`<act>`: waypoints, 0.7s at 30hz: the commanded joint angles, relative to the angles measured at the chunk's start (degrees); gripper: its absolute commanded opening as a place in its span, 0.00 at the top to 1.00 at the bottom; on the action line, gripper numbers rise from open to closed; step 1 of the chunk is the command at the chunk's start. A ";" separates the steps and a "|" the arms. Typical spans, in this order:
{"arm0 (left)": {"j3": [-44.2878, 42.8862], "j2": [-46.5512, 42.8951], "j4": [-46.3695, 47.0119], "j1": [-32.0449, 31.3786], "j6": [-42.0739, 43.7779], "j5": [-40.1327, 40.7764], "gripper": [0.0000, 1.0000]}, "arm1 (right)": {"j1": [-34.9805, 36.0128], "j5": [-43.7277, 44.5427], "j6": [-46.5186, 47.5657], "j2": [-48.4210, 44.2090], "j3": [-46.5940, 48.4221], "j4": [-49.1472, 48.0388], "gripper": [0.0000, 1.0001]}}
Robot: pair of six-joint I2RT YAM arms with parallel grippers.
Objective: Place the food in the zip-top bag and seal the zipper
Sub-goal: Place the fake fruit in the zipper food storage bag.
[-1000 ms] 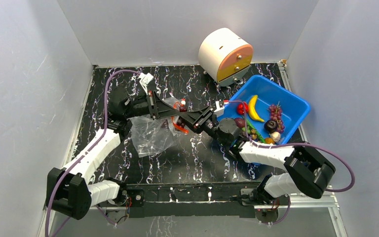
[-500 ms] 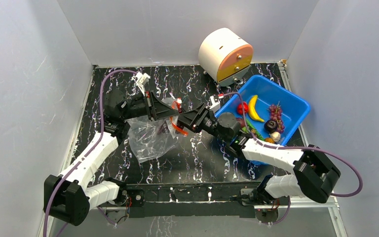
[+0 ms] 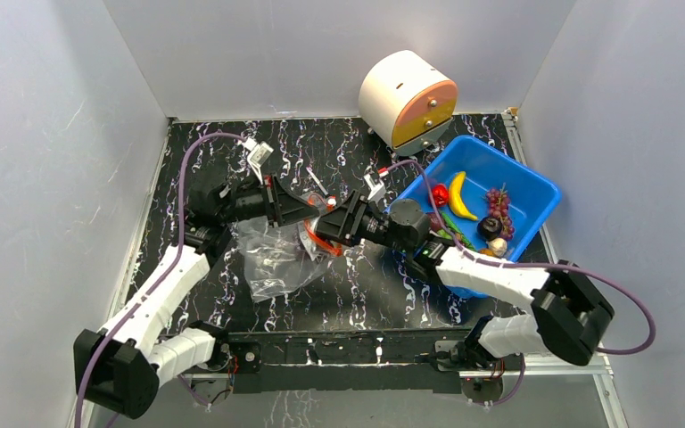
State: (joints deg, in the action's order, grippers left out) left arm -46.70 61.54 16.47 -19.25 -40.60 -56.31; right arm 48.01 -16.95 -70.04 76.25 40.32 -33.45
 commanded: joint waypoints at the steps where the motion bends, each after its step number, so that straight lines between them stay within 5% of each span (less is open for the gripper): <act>1: 2.63 -6.07 1.02 -0.16 5.96 2.74 1.00 | 0.42 1.00 5.43 -6.74 4.82 8.28 0.46; 17: 12.26 -12.27 12.17 -0.09 4.00 7.85 1.00 | 0.31 9.77 18.72 -15.41 14.93 40.22 0.30; 19: 11.65 -12.36 11.91 -0.09 3.91 7.69 1.00 | 0.33 12.53 19.98 -16.38 14.77 43.08 0.38; 21: 11.05 -12.64 11.56 -0.13 3.61 7.59 1.00 | 0.31 15.77 21.72 -17.38 14.10 45.31 0.63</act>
State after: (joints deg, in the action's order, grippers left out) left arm -33.10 50.85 24.23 -19.25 -37.50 -48.62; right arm 48.01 -7.92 -52.86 61.54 52.73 5.26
